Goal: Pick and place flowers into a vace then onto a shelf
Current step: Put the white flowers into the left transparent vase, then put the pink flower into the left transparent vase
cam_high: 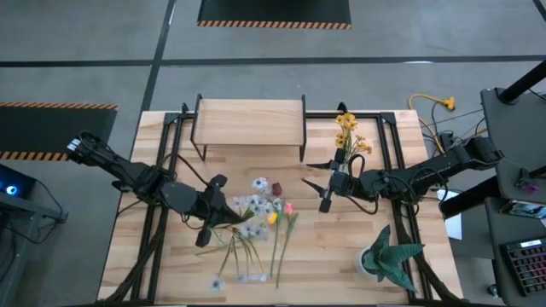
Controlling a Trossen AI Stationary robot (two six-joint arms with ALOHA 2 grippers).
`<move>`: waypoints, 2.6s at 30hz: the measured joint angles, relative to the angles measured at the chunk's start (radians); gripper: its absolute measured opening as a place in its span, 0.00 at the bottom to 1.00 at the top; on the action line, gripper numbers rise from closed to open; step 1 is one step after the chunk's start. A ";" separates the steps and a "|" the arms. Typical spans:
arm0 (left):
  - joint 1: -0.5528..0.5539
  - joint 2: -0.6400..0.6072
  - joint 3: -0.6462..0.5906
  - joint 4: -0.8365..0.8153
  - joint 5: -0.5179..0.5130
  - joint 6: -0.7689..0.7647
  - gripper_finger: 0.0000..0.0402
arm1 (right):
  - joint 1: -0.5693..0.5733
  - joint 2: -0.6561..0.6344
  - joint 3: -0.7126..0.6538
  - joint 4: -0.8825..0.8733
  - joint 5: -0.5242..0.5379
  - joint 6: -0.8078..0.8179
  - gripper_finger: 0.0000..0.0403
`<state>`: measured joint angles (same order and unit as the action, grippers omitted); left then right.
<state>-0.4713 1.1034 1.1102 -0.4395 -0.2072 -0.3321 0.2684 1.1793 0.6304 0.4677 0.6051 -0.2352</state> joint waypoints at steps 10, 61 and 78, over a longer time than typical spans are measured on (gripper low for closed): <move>0.000 -0.197 -0.305 0.271 -0.011 -0.001 0.00 | 0.000 0.000 0.000 0.000 0.000 0.000 0.51; 0.000 -0.211 -0.317 0.291 -0.002 -0.010 0.43 | 0.000 0.000 0.000 0.000 0.000 0.015 0.51; 0.000 -0.109 0.038 -0.113 -0.003 -0.001 0.43 | 0.000 0.000 0.000 0.000 0.000 0.018 0.51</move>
<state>-0.4717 0.9941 1.1483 -0.5524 -0.2103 -0.3331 0.2684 1.1793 0.6304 0.4675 0.6052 -0.2176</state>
